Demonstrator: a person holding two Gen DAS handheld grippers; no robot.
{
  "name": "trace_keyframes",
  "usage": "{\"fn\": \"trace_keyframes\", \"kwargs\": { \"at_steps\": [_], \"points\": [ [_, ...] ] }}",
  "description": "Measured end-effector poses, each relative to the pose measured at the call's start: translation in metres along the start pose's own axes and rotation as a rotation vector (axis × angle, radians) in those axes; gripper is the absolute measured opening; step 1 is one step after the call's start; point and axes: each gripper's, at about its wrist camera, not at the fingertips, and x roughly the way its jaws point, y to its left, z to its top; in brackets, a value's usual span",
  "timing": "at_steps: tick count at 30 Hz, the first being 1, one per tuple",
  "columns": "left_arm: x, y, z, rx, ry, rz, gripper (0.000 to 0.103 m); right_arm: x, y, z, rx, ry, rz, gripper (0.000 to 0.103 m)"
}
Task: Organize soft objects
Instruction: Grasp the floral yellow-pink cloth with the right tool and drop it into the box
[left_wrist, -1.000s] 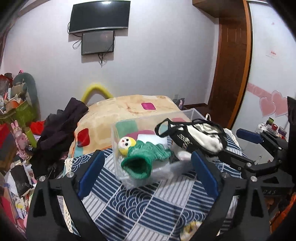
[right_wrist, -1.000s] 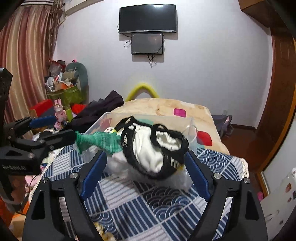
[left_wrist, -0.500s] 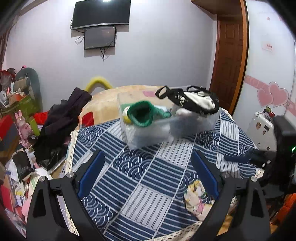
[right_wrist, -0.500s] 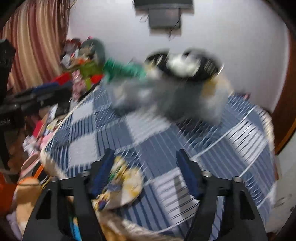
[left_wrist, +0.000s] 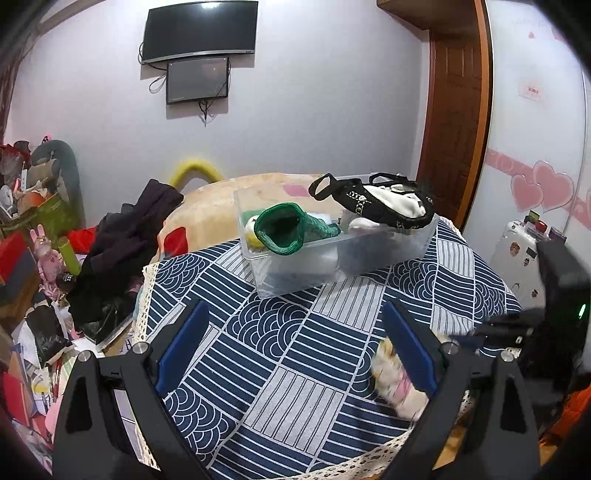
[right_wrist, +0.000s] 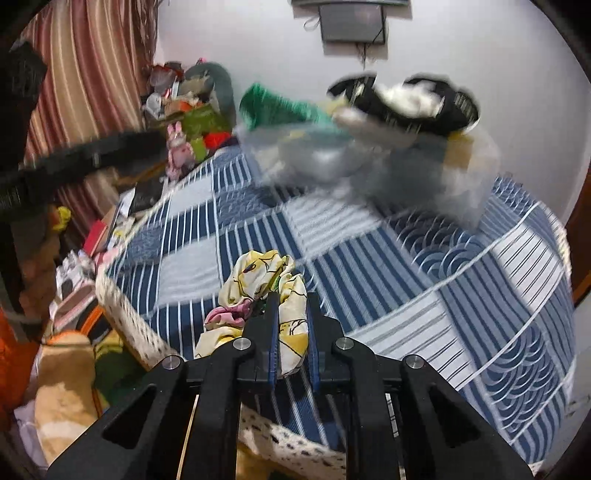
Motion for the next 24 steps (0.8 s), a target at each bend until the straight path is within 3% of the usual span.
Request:
{"fn": "trace_keyframes", "kwargs": {
  "at_steps": [12,19,24],
  "points": [
    [-0.002,-0.004,0.003,-0.021,-0.070,0.010,0.096,-0.042,-0.020,0.085,0.066,-0.308,-0.155,0.012],
    [-0.003,-0.007,0.002,-0.023,-0.085,-0.001,0.096,-0.014,-0.017,0.132,0.059,-0.315,-0.189,0.012],
    [-0.003,-0.009,0.003,-0.028,-0.094,-0.014,0.096,0.019,-0.018,0.135,0.041,-0.232,-0.191,0.019]
  ]
}}
